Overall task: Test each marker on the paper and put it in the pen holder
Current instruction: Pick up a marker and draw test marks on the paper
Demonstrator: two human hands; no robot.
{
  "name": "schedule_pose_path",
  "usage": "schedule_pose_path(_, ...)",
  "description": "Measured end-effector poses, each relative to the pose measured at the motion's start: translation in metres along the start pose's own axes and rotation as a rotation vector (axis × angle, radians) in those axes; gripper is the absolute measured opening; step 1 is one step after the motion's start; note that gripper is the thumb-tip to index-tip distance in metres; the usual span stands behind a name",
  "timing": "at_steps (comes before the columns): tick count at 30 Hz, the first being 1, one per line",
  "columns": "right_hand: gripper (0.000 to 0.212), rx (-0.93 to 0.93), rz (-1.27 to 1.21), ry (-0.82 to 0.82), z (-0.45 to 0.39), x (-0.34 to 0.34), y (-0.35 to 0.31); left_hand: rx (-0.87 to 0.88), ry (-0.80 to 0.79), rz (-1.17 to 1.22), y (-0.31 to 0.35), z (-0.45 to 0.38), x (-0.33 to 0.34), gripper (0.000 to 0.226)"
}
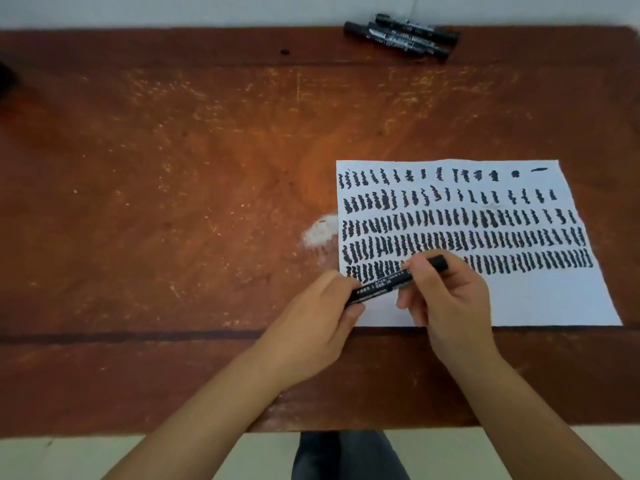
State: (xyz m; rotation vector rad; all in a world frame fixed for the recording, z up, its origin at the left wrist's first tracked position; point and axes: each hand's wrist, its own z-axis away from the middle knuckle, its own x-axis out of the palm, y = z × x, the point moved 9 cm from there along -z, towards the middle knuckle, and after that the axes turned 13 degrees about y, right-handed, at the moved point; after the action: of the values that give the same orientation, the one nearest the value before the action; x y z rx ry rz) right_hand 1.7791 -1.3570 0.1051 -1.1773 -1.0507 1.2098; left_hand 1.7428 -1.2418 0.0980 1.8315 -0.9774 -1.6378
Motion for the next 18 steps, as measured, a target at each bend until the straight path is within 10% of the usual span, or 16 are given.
schedule_pose_path(9, 0.024, 0.158, -0.033, -0.059, 0.004, 0.017, 0.007, 0.067, 0.024, -0.206, 0.007, 0.011, -0.007, 0.028)
schedule_pose_path(18, 0.021, 0.237, -0.087, -0.137, 0.004, 0.024, 0.010, -0.255, -0.173, 0.205, 0.010, 0.032, 0.009, 0.017)
